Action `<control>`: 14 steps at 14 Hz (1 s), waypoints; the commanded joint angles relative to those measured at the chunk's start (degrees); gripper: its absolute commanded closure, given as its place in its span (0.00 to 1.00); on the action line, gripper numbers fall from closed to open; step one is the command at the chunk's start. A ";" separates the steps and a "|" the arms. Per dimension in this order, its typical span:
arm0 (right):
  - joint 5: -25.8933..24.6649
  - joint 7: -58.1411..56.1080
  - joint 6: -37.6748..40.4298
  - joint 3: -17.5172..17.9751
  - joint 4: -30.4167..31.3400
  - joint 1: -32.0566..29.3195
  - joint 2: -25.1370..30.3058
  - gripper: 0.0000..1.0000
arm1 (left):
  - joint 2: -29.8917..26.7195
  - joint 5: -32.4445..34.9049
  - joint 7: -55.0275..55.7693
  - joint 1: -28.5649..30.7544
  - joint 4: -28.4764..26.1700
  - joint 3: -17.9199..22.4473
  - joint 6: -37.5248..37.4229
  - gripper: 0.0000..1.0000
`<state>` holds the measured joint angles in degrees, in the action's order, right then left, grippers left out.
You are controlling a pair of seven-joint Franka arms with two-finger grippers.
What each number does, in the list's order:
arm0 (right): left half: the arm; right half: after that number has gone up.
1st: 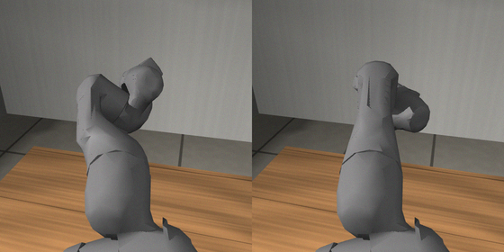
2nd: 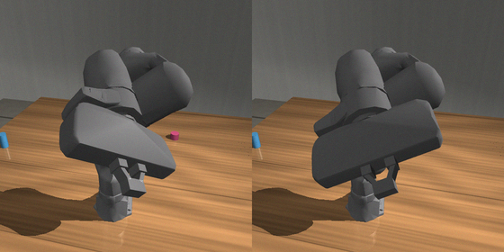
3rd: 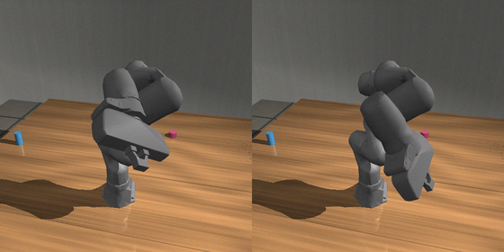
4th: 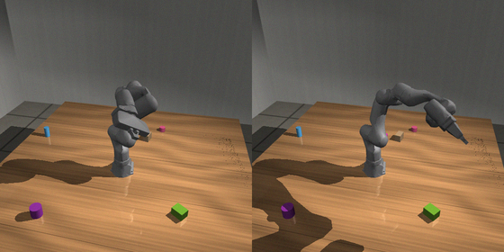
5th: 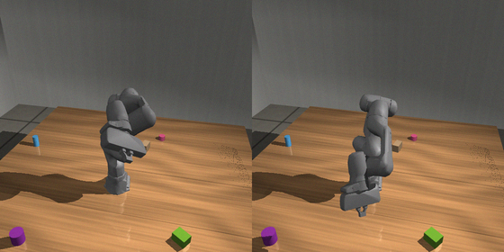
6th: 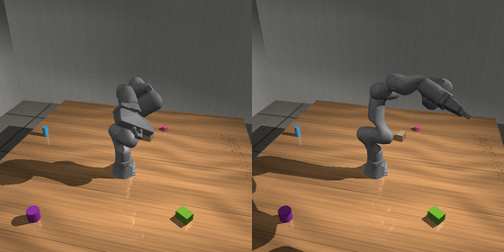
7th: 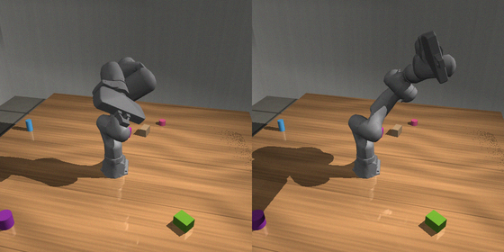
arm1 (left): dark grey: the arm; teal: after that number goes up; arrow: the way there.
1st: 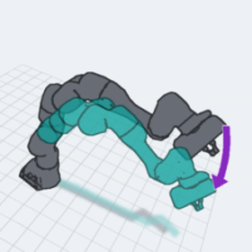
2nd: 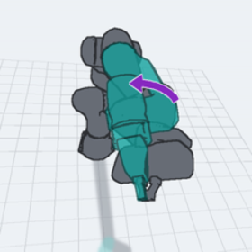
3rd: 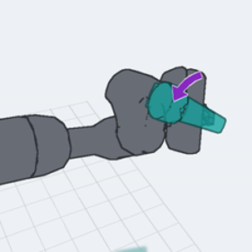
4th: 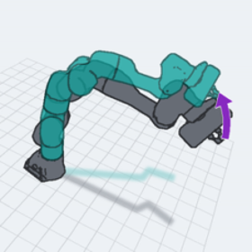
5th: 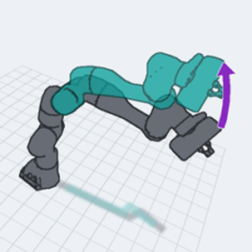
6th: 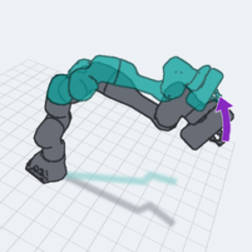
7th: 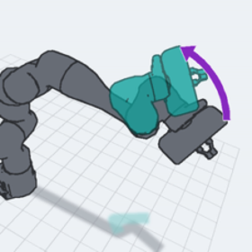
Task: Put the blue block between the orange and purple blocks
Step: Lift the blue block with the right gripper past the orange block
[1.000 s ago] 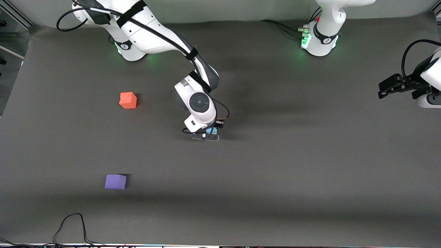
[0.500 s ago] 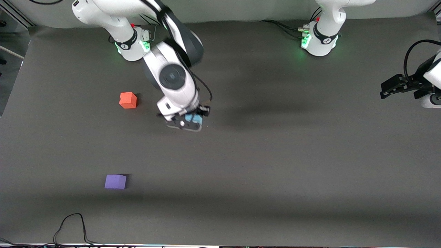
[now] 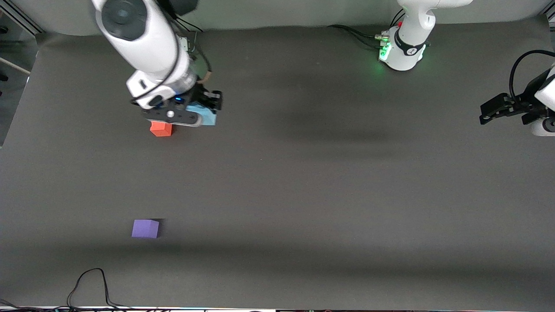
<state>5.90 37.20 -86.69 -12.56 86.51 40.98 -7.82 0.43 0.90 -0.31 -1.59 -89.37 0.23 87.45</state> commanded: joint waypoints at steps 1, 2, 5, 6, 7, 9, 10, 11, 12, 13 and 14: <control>-0.18 -11.06 0.55 -7.27 6.54 0.16 4.63 0.86 | -0.35 -0.11 -0.57 0.27 0.16 -0.41 0.18 0.00; -0.36 -15.45 0.47 -10.52 8.66 0.07 6.57 0.86 | -0.35 -0.02 -0.57 0.27 0.16 -0.41 0.26 0.00; -0.97 -27.94 0.64 -21.16 10.96 0.24 8.69 0.86 | -0.43 -0.11 -0.57 0.45 0.25 -0.49 0.27 0.00; -1.41 -31.80 0.64 -24.76 10.96 0.24 8.70 0.86 | -0.43 -0.02 -0.57 0.45 0.25 -0.41 -0.17 0.00; -1.41 -34.37 0.47 -27.40 11.05 0.33 8.61 0.86 | -0.43 -0.11 -0.57 0.53 0.16 -0.41 -0.26 0.00; -1.50 -36.06 -1.89 -29.36 12.27 0.16 7.82 0.85 | -0.35 -0.11 -0.57 0.45 0.16 -0.41 -0.26 0.00; -1.68 -36.15 -4.52 -29.54 14.63 0.16 7.82 0.85 | -0.35 -0.37 -0.57 0.53 0.16 -0.41 -0.26 0.00; -1.94 -36.15 -7.33 -29.63 16.74 0.16 7.82 0.85 | -0.35 -0.81 -0.57 0.53 0.25 -0.41 -0.35 0.00; -1.94 -36.06 -10.23 -29.63 19.29 0.16 7.73 0.85 | -0.35 -0.99 -0.57 0.62 0.25 -0.41 -0.44 0.00; -1.94 -36.06 -13.39 -29.63 21.84 0.16 7.55 0.85 | -0.35 -1.08 -0.57 0.62 0.16 -0.41 -0.44 0.00; -1.94 -36.24 -16.55 -29.63 24.56 0.07 7.20 0.85 | -0.35 -1.08 -0.57 0.54 0.16 -0.41 -0.18 0.00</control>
<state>5.24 1.52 -97.90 -42.18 105.89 40.50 -0.99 0.43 0.43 -0.31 -1.40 -89.39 0.11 87.47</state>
